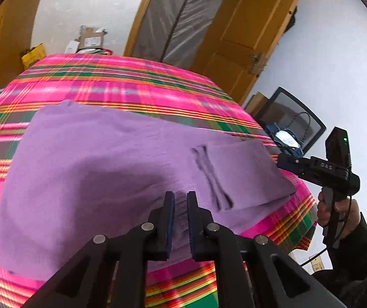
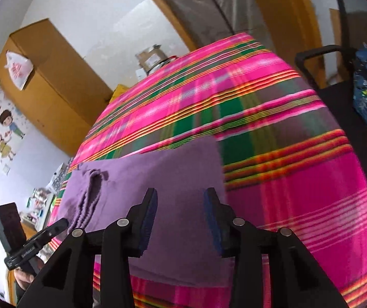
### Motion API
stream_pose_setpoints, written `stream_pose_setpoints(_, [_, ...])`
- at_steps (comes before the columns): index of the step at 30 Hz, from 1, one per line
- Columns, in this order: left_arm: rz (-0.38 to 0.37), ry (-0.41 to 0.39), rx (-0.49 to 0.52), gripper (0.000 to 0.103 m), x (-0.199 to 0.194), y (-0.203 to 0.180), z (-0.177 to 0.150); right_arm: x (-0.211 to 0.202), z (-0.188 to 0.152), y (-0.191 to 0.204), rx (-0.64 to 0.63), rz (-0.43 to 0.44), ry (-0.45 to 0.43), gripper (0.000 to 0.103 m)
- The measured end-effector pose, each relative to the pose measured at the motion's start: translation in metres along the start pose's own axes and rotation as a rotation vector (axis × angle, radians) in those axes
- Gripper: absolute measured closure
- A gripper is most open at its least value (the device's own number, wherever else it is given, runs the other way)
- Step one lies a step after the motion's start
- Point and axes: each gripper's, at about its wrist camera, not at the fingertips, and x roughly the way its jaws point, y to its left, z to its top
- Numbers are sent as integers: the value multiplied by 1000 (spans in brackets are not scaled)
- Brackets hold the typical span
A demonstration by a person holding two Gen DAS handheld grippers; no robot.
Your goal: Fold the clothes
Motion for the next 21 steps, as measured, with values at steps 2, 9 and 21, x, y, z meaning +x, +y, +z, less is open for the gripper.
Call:
stream_pose_setpoints(2, [-19,2,18,94,4,-8,2,-4,-1,-8,20,-5,-4,63])
stream_pose_setpoints(9, [-96,28,80,94,20,-38,8,-18,-17,-21,7,-3,6,63])
stream_pose_setpoints(21, [-129,109,102,94,54,-50,-1,-23,-49,4,-332,-196,25,68])
